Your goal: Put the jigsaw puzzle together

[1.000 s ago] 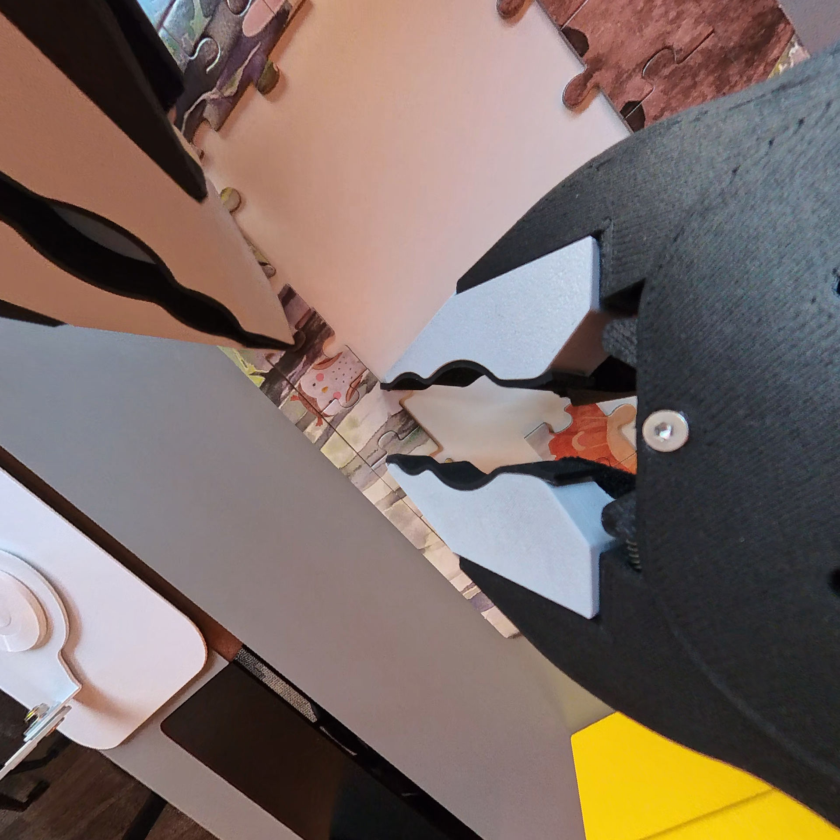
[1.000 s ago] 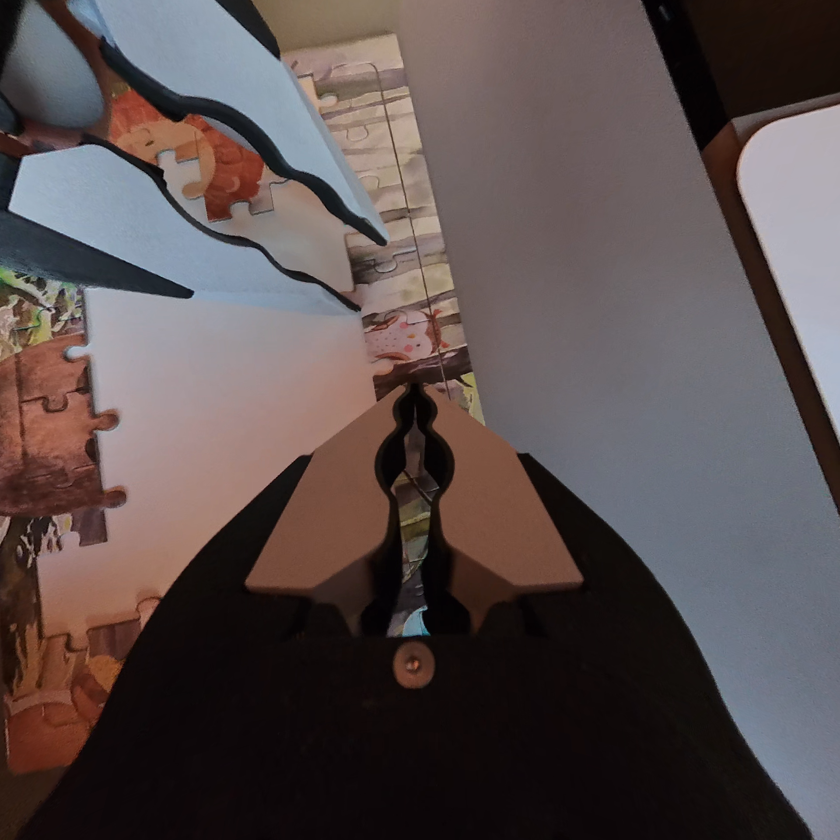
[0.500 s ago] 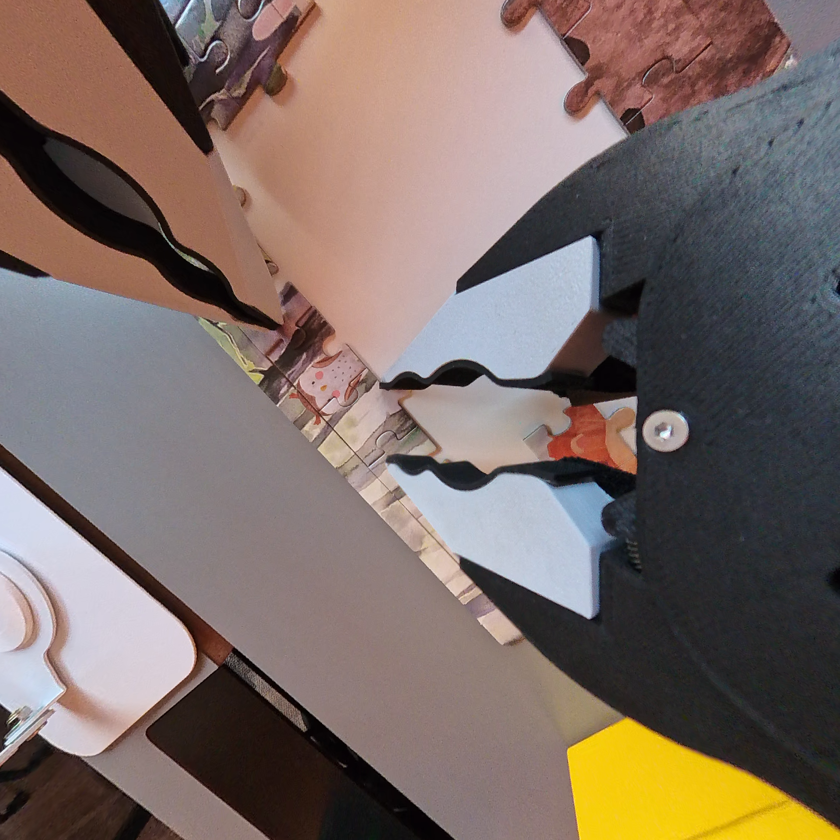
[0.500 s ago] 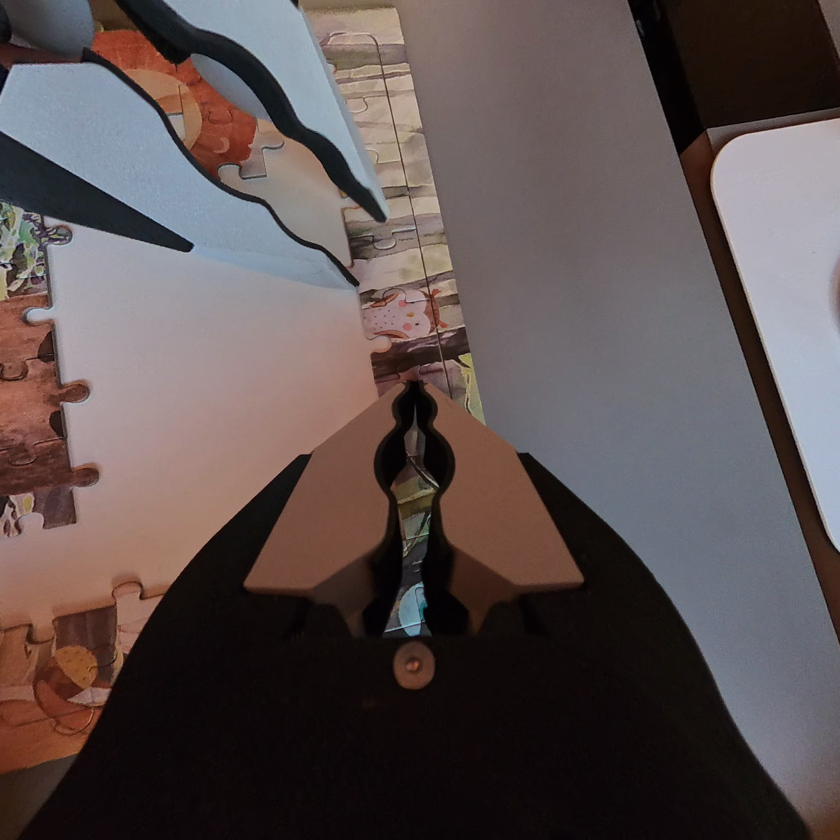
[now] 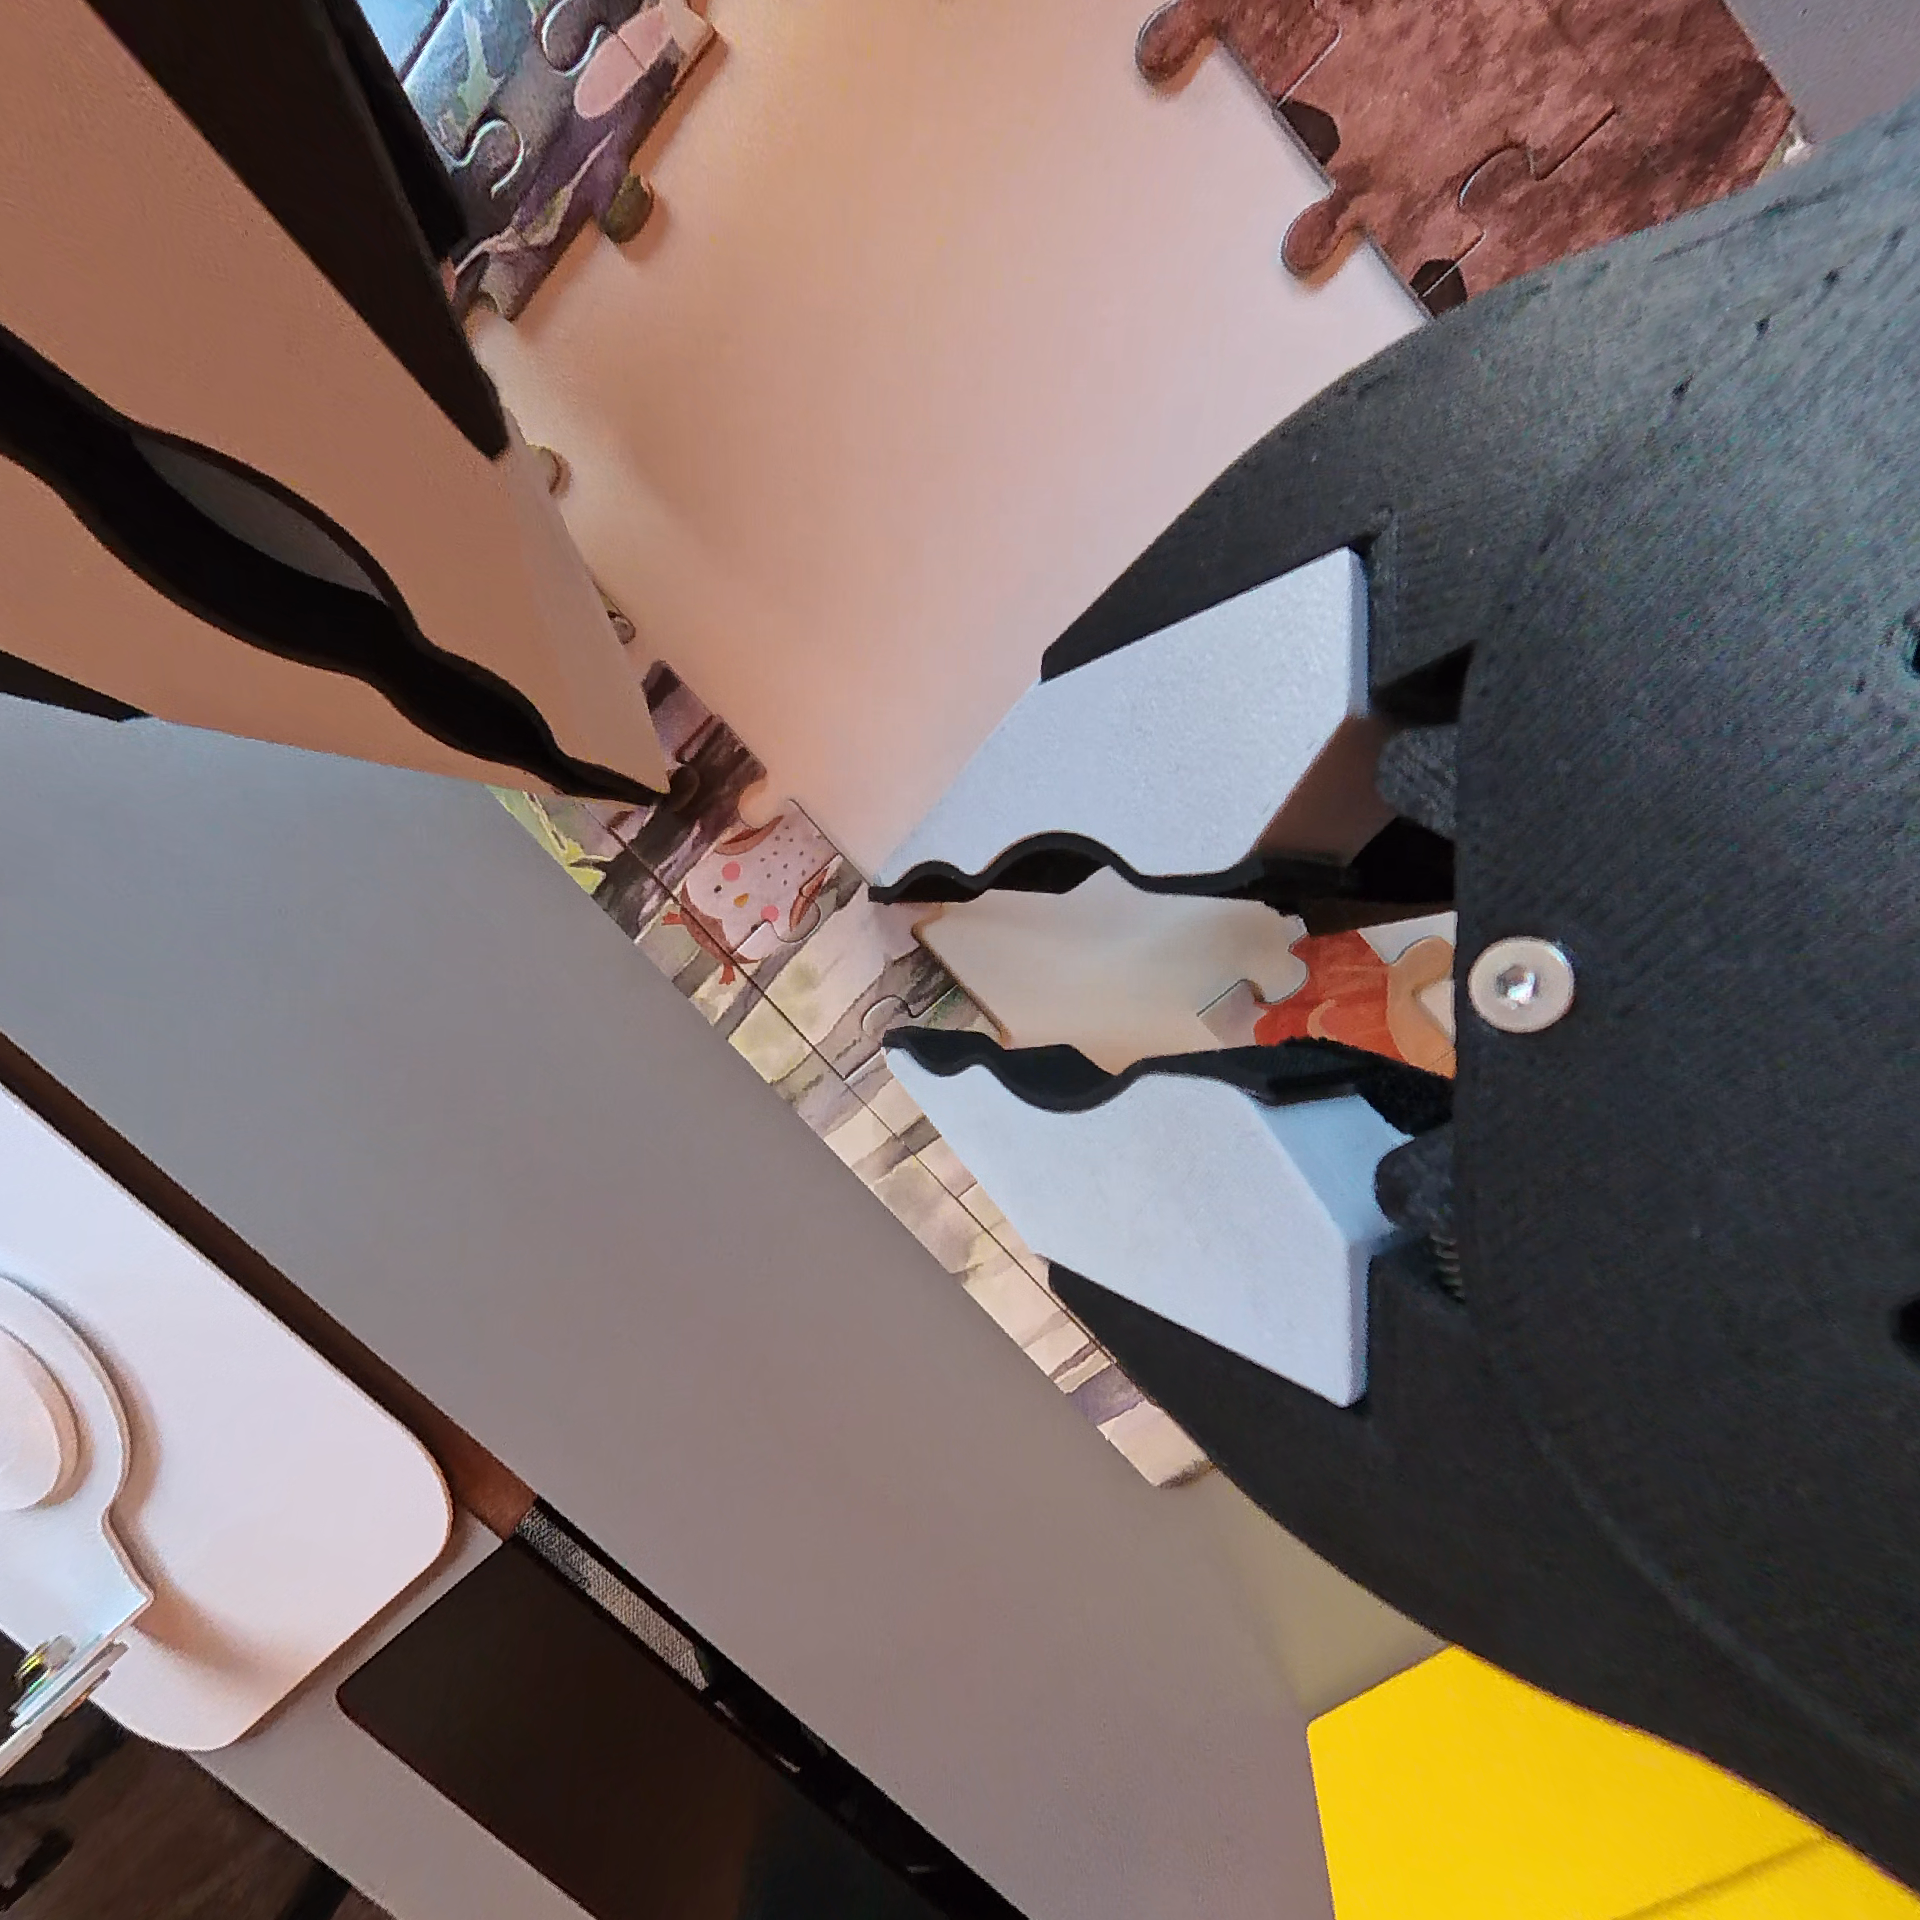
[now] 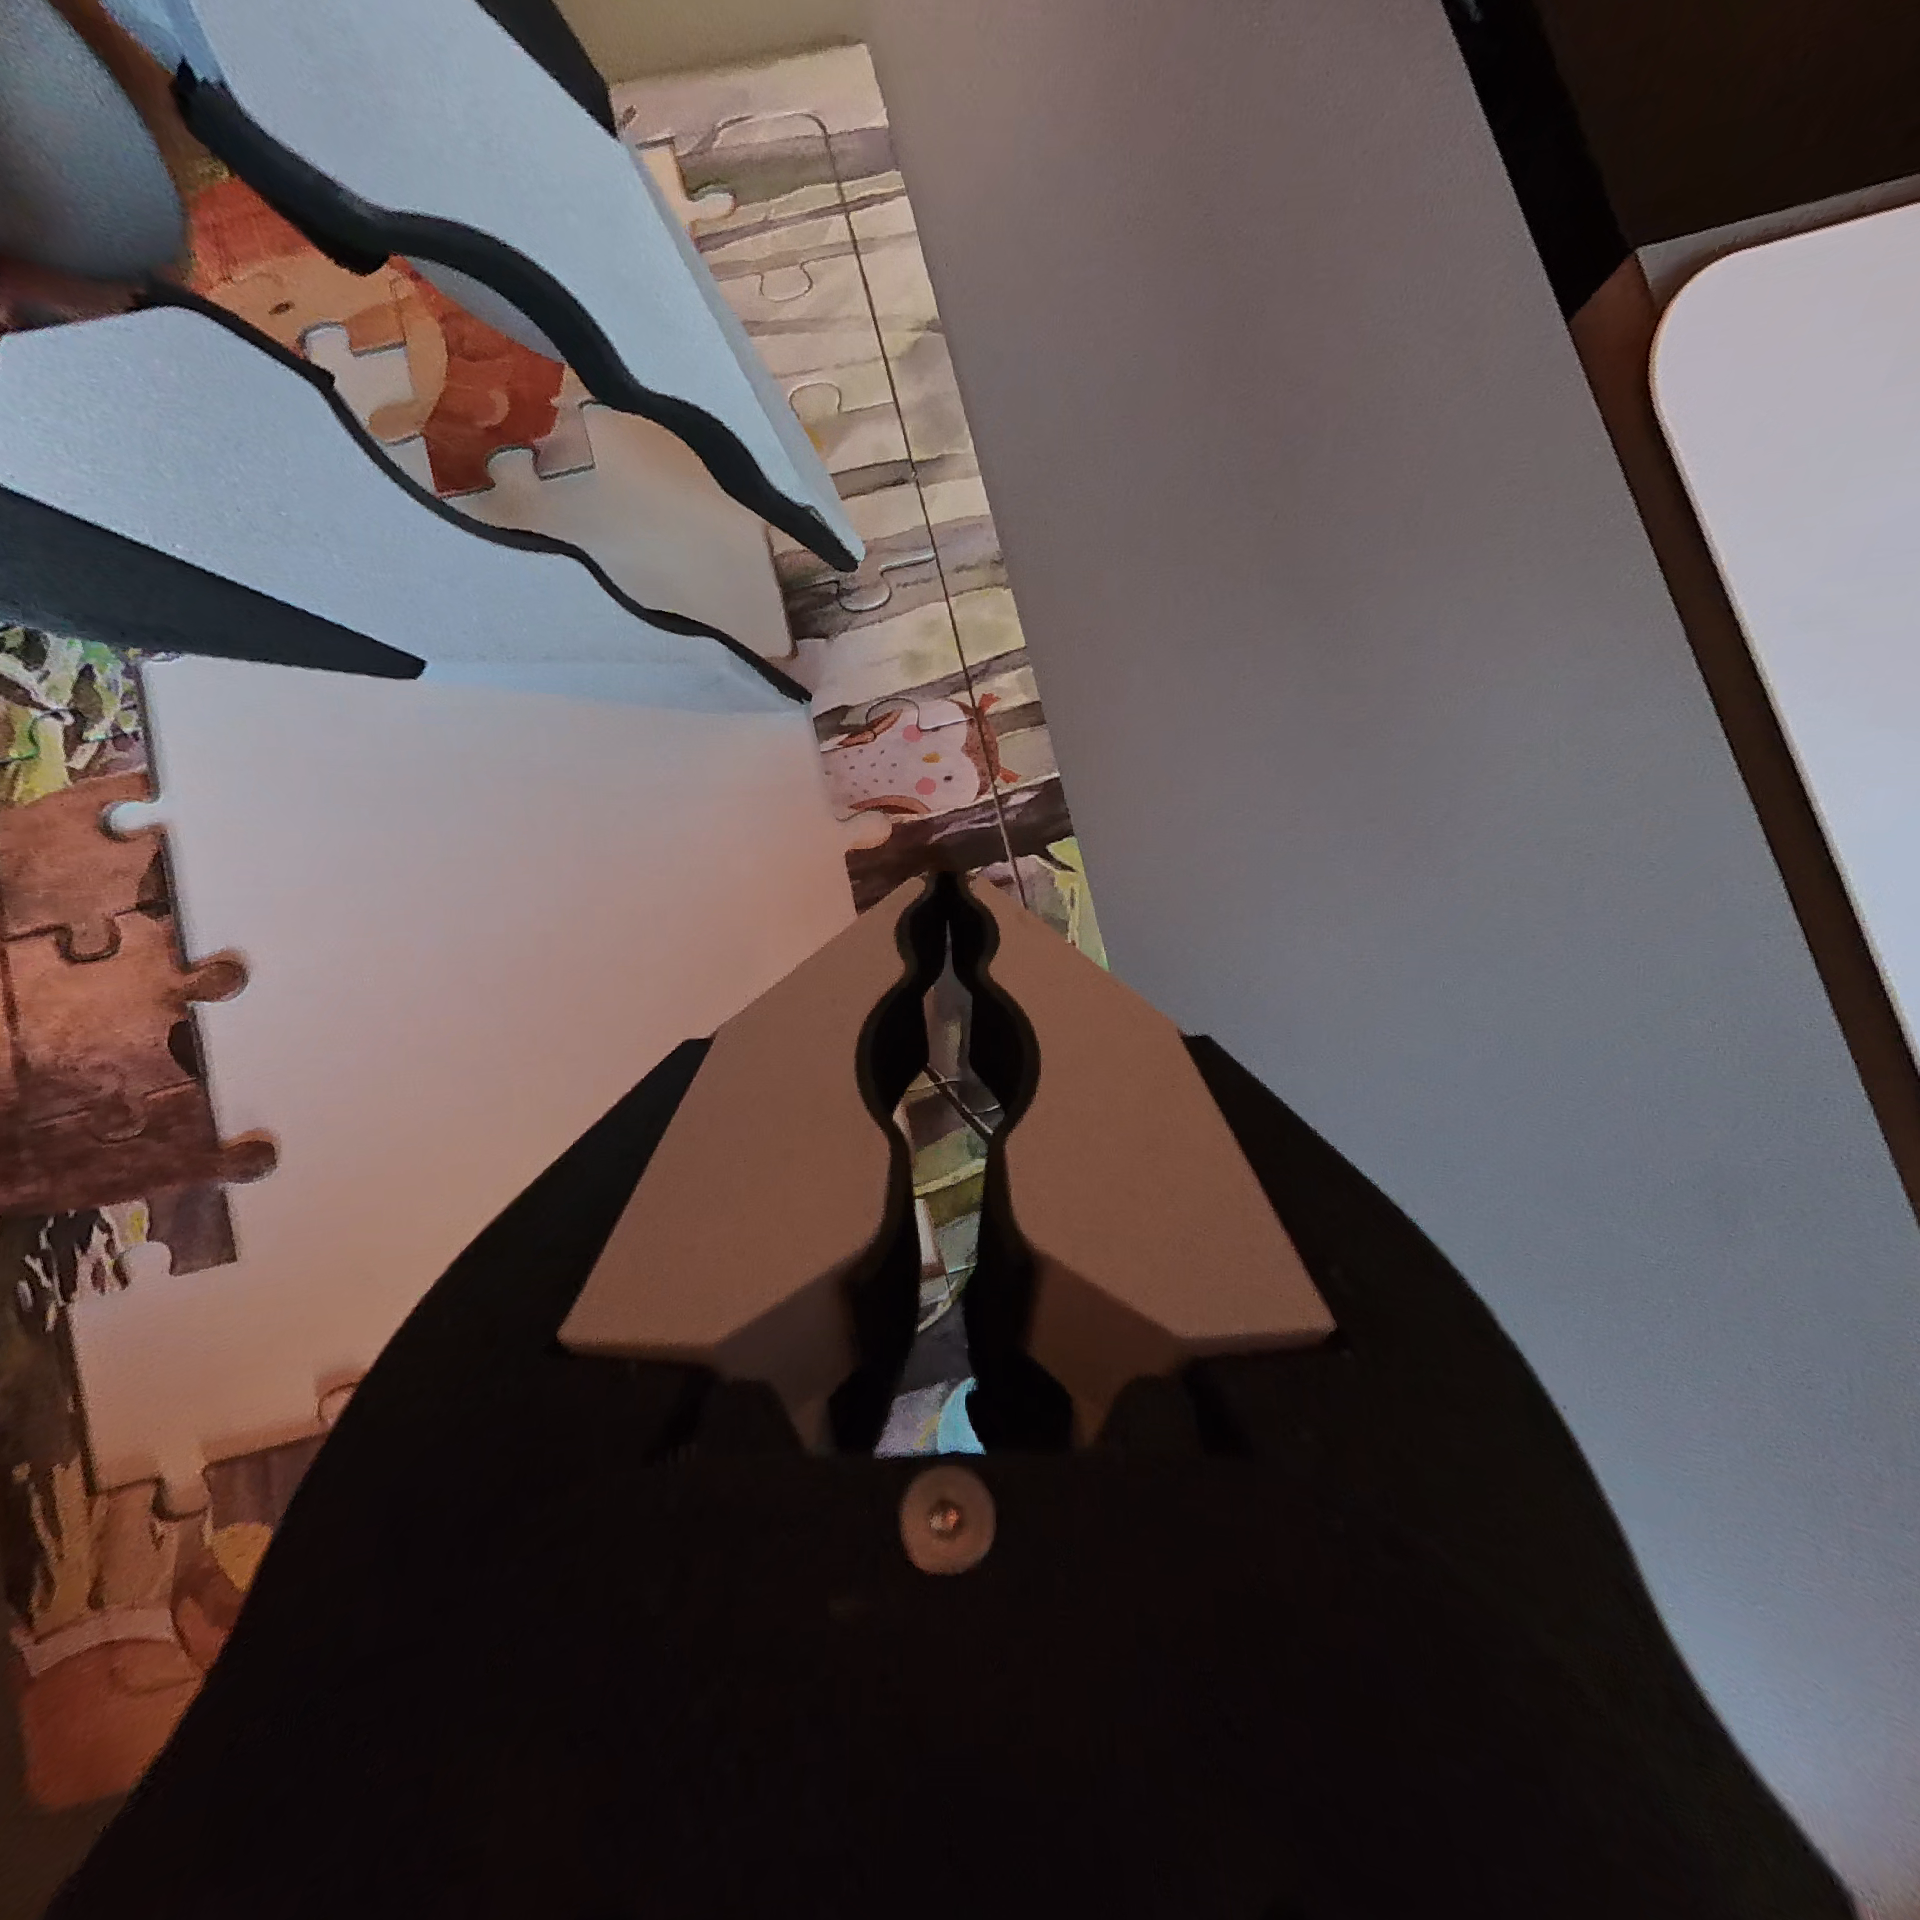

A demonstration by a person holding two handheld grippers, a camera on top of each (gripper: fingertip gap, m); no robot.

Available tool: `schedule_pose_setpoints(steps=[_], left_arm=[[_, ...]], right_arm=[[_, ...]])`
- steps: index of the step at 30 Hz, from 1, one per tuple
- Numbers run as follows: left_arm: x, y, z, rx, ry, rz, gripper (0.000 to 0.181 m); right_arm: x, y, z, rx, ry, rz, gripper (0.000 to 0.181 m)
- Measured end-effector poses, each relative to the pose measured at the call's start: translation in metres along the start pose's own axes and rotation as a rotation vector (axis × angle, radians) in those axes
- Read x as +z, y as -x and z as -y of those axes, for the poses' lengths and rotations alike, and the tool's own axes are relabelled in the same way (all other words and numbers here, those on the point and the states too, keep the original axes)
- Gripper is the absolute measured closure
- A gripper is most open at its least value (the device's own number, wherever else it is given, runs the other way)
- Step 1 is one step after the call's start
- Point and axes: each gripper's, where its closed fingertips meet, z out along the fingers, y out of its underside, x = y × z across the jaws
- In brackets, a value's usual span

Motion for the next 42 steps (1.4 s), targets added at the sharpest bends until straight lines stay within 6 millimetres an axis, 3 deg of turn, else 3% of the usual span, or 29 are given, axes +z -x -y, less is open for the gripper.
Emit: schedule_pose_setpoints(steps=[5, 10, 15, 23, 35, 39, 42], left_arm=[[0.000, -0.001, 0.000, 0.020, -0.001, 0.011, 0.160], [0.000, -0.001, 0.001, 0.019, 0.000, 0.009, 0.160], [0.000, 0.000, 0.001, 0.012, 0.001, 0.004, 0.160], [0.000, 0.000, 0.001, 0.009, 0.002, 0.007, 0.159], [0.001, 0.001, 0.001, -0.014, 0.002, -0.001, 0.159], [0.001, -0.001, 0.001, -0.003, 0.001, -0.005, 0.161], [0.001, -0.001, 0.002, 0.000, 0.002, -0.003, 0.162]], right_arm=[[0.000, 0.000, 0.001, 0.008, 0.003, 0.008, 0.181], [-0.010, -0.021, 0.017, 0.102, -0.140, -0.044, 0.181], [0.000, -0.013, 0.001, 0.033, -0.022, -0.035, 0.181], [0.003, -0.010, 0.002, -0.082, 0.030, -0.060, 0.181], [0.001, -0.009, 0.002, -0.077, -0.050, -0.069, 0.181], [-0.007, -0.008, 0.012, -0.070, -0.126, -0.081, 0.181], [-0.006, -0.005, 0.006, -0.068, -0.063, -0.057, 0.181]])
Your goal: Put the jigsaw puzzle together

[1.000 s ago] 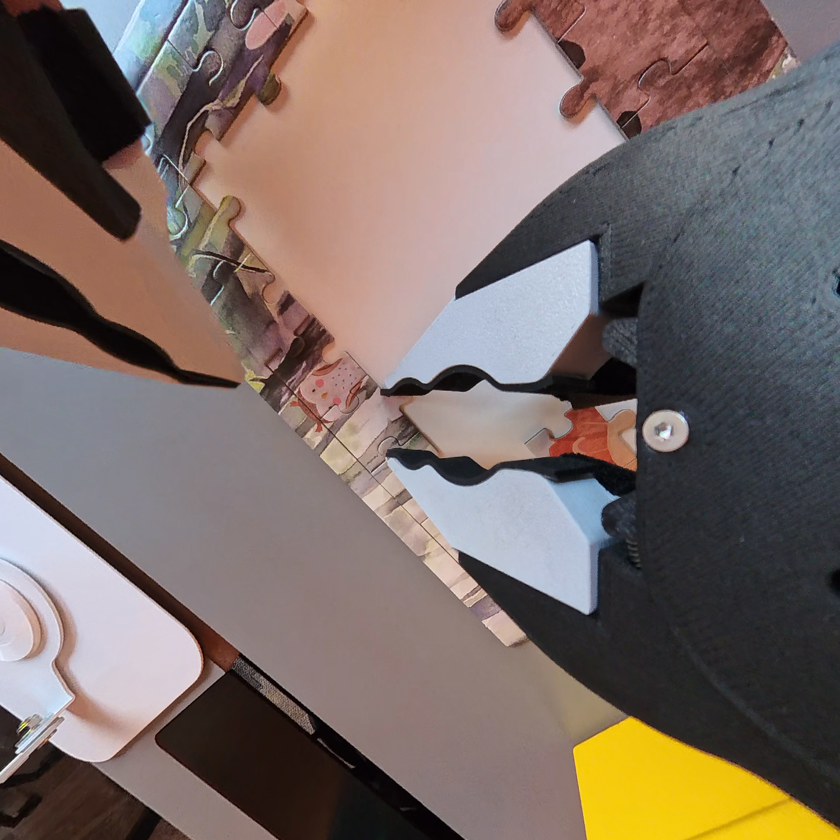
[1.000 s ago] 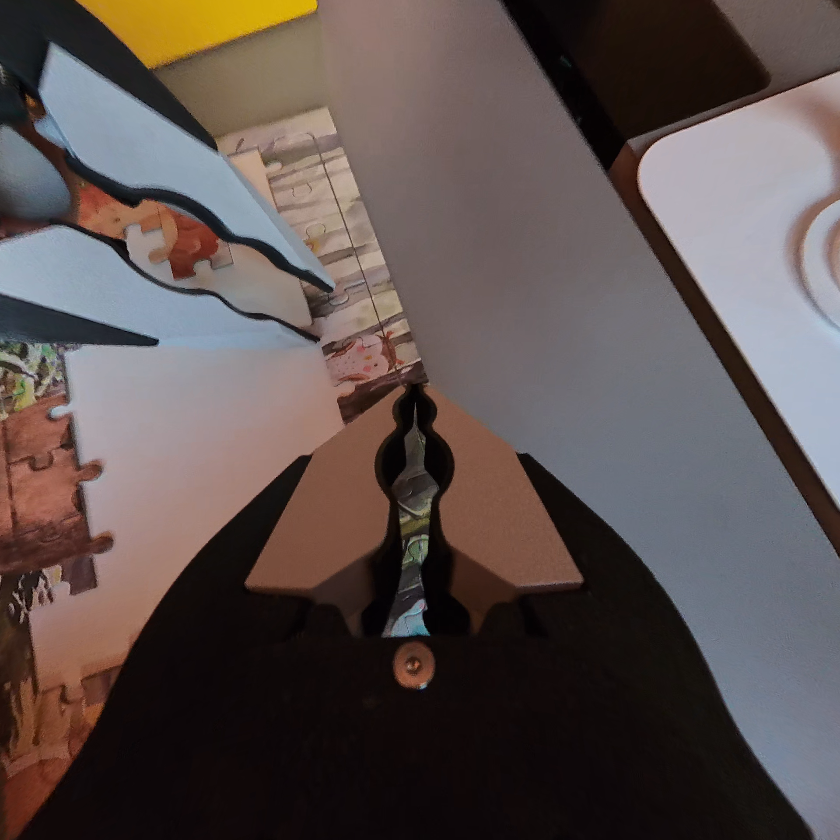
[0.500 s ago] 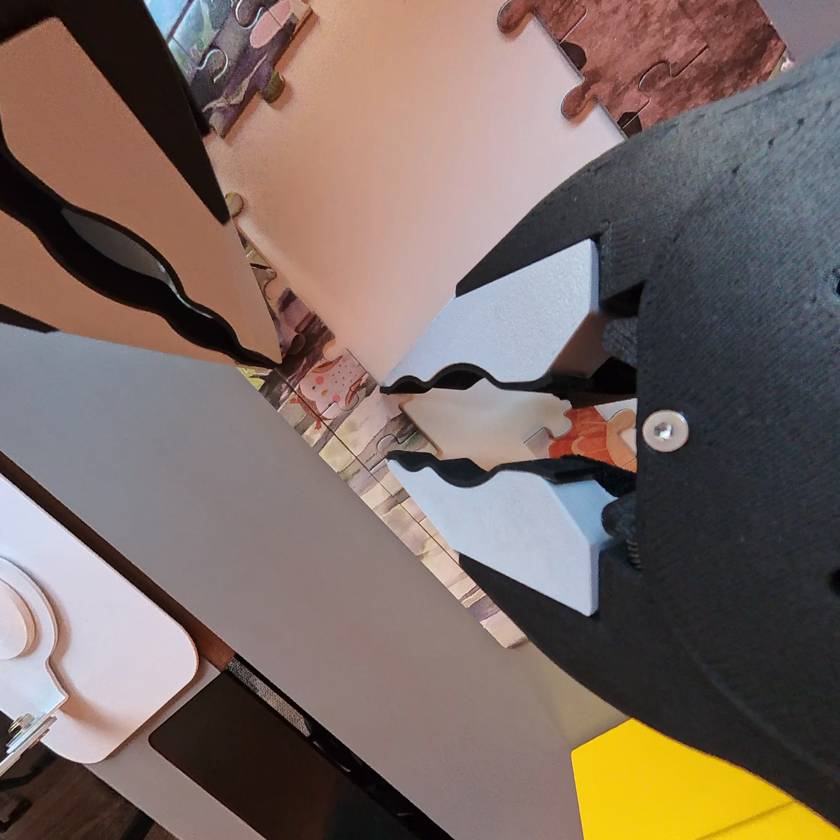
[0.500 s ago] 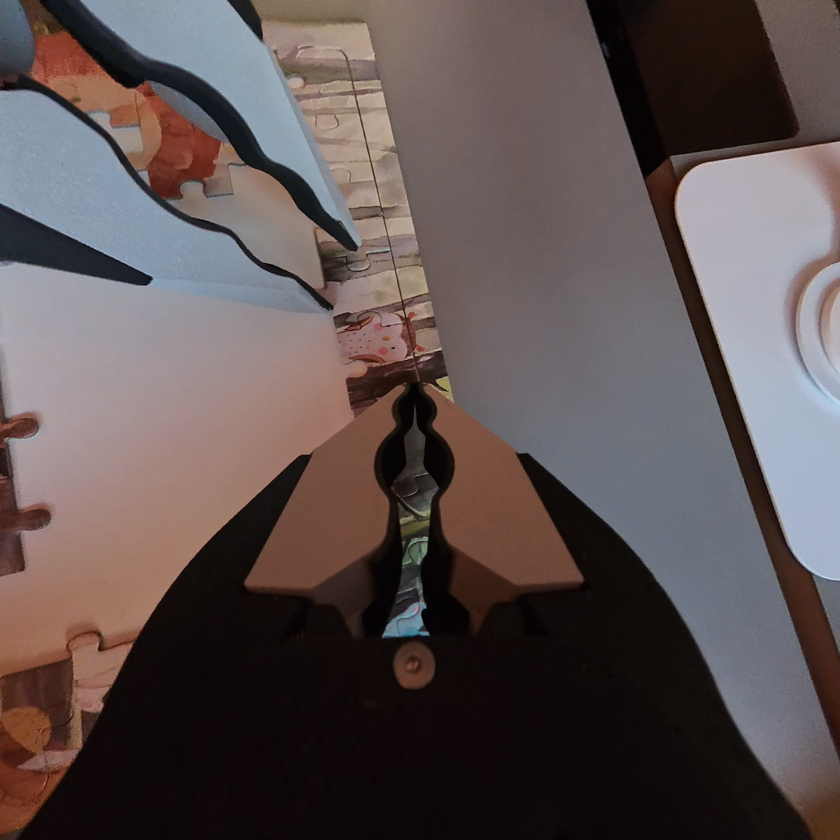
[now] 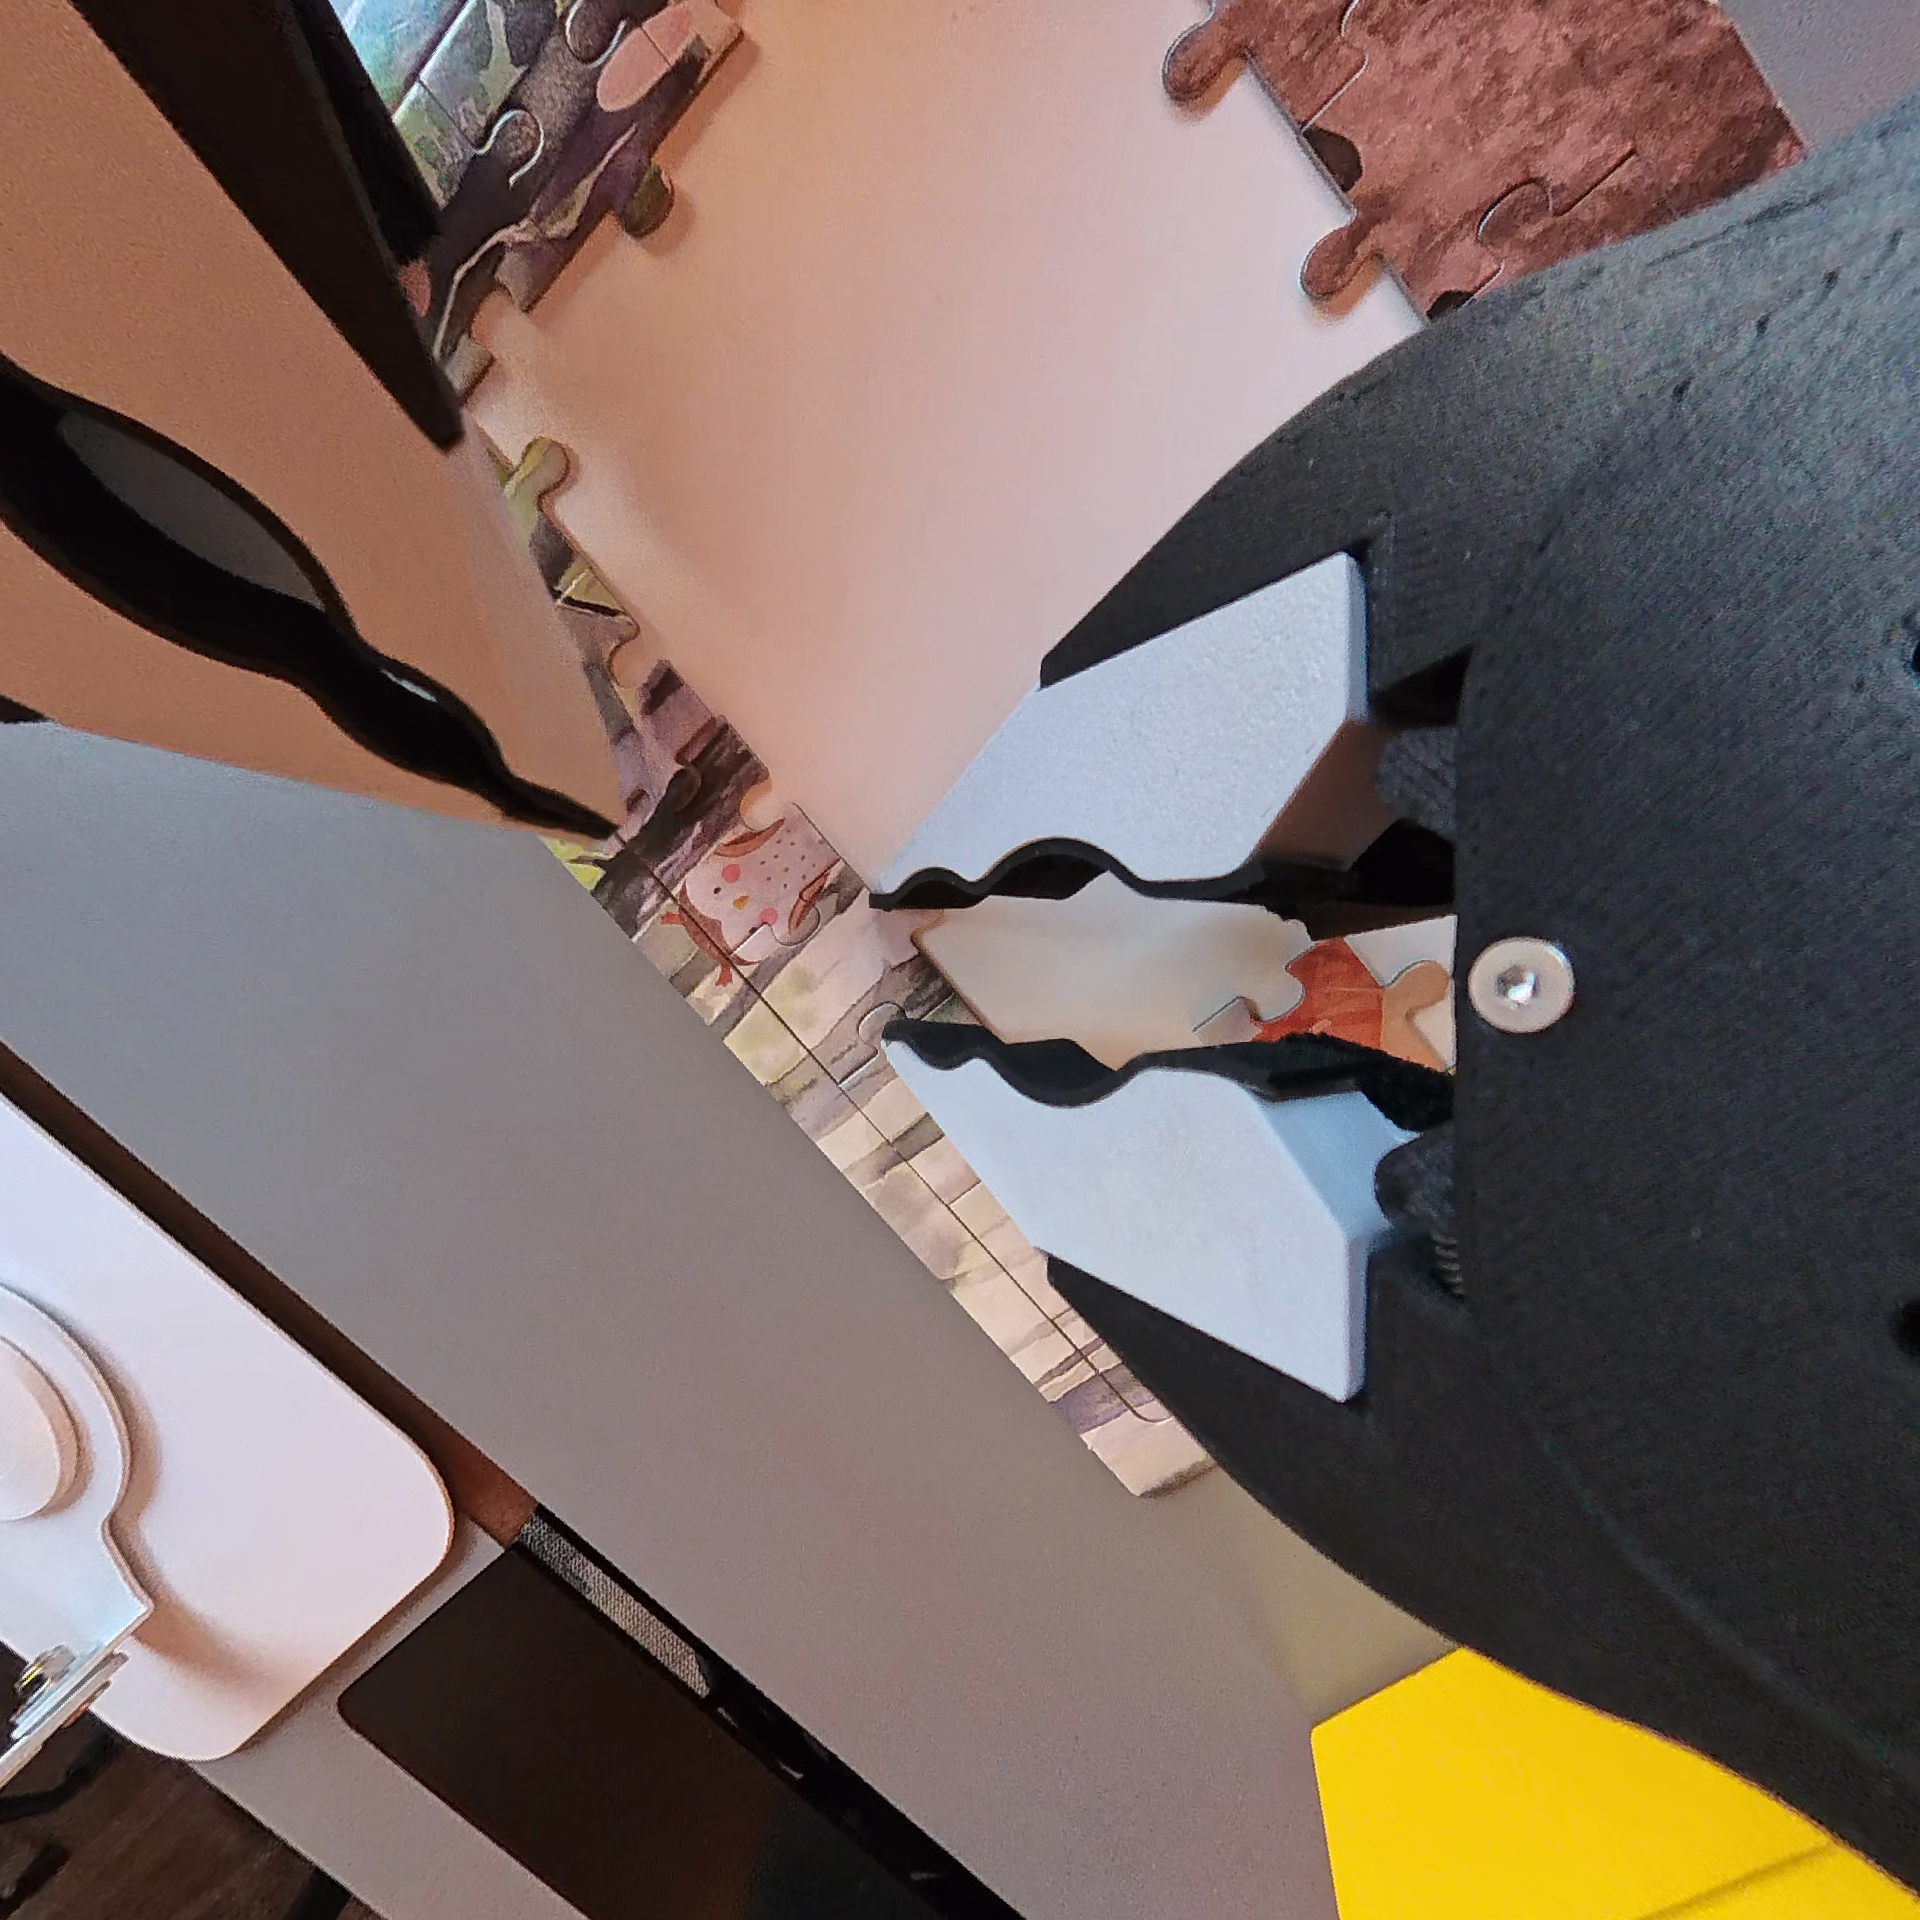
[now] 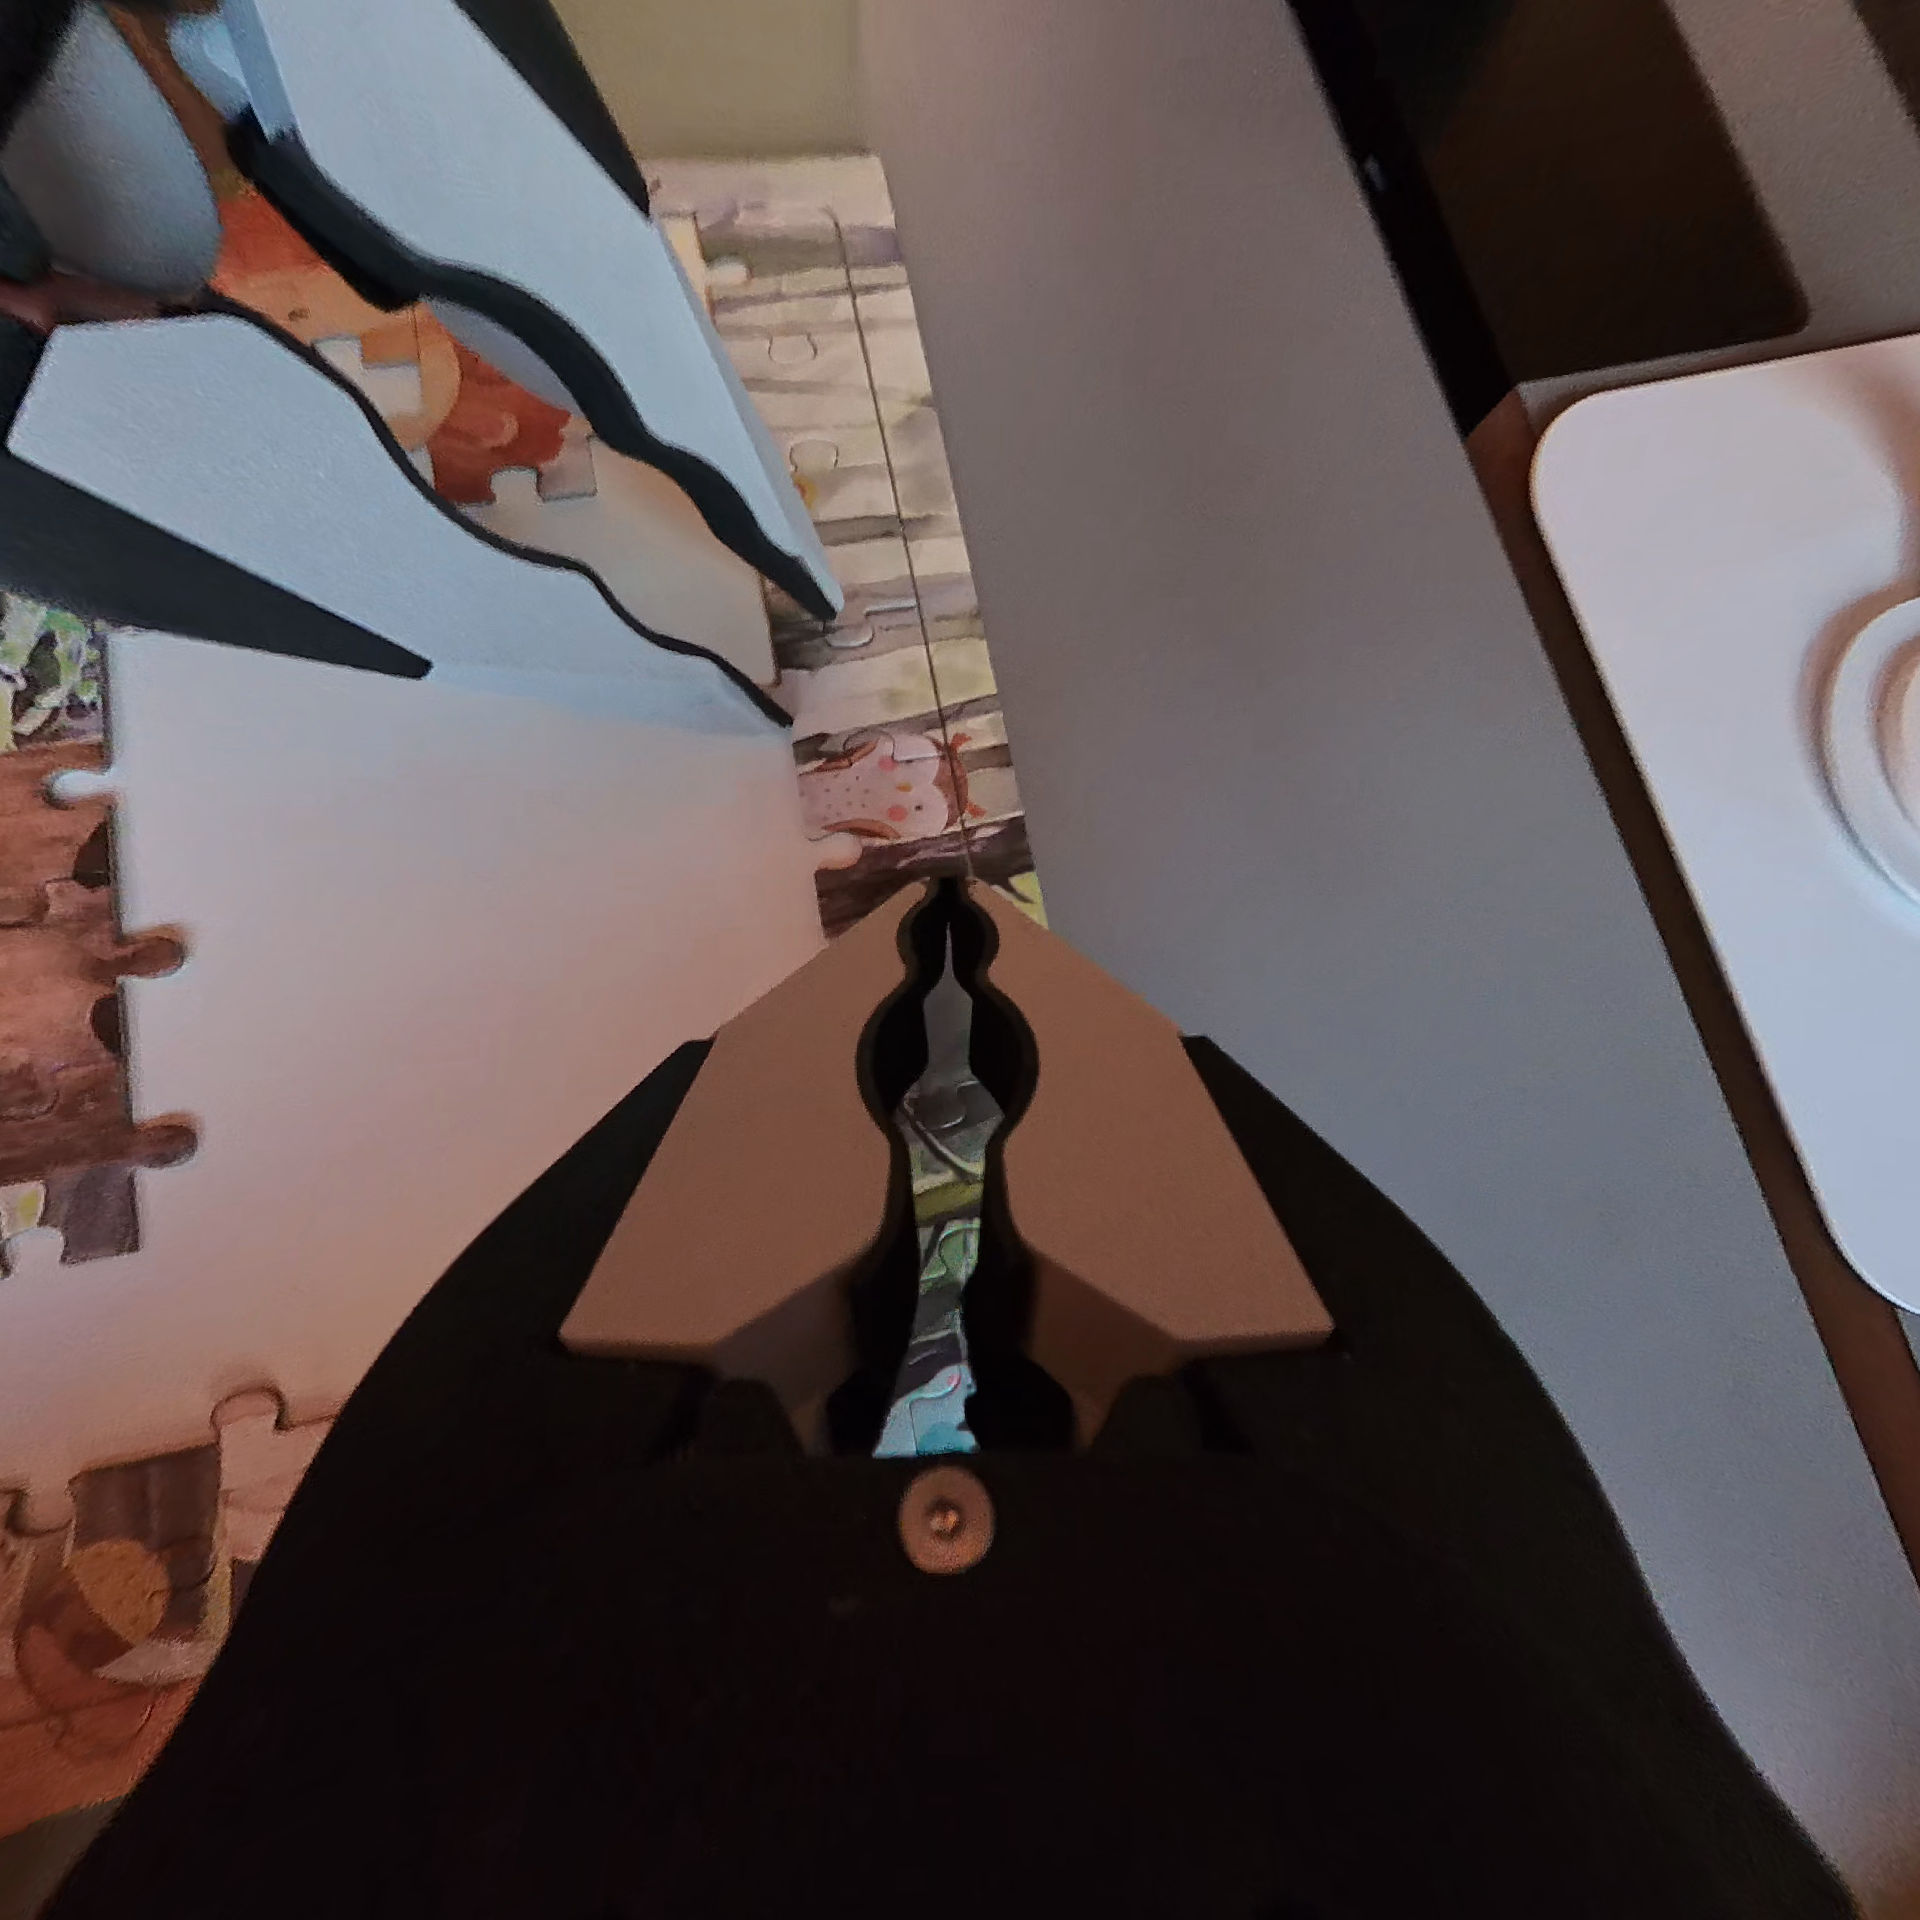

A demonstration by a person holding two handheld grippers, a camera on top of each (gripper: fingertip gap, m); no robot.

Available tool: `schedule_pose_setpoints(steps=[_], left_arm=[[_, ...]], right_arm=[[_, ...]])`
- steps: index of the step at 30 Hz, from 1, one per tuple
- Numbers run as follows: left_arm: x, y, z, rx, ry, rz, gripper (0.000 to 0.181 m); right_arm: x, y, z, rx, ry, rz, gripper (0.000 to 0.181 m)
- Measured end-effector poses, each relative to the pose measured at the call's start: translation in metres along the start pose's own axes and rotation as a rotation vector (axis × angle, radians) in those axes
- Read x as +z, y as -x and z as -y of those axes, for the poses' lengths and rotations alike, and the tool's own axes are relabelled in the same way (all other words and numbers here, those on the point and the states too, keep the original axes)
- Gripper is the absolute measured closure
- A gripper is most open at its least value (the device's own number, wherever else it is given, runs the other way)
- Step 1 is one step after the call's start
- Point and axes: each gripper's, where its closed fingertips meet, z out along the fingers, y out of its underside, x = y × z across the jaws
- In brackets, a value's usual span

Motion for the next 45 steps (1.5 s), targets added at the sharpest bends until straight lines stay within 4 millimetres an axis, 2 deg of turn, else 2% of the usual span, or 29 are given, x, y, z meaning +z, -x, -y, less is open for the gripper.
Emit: schedule_pose_setpoints(steps=[10, 33, 37, 40, 45], left_arm=[[0.000, 0.003, 0.000, -0.011, 0.001, 0.006, 0.157], [0.002, 0.001, 0.002, -0.007, -0.004, 0.001, 0.161], [0.002, 0.000, 0.002, -0.002, -0.003, -0.001, 0.164], [0.002, 0.000, 0.002, 0.000, -0.003, -0.001, 0.163], [0.002, 0.001, 0.002, -0.008, -0.003, -0.006, 0.162]], right_arm=[[0.004, 0.009, -0.006, -0.012, 0.070, 0.035, 0.181], [0.003, 0.010, -0.009, -0.152, 0.094, -0.200, 0.181], [-0.002, 0.005, -0.005, -0.044, 0.050, -0.159, 0.181], [-0.018, -0.001, 0.015, 0.049, -0.081, -0.148, 0.181], [-0.006, 0.011, 0.001, 0.039, 0.037, -0.081, 0.181]])
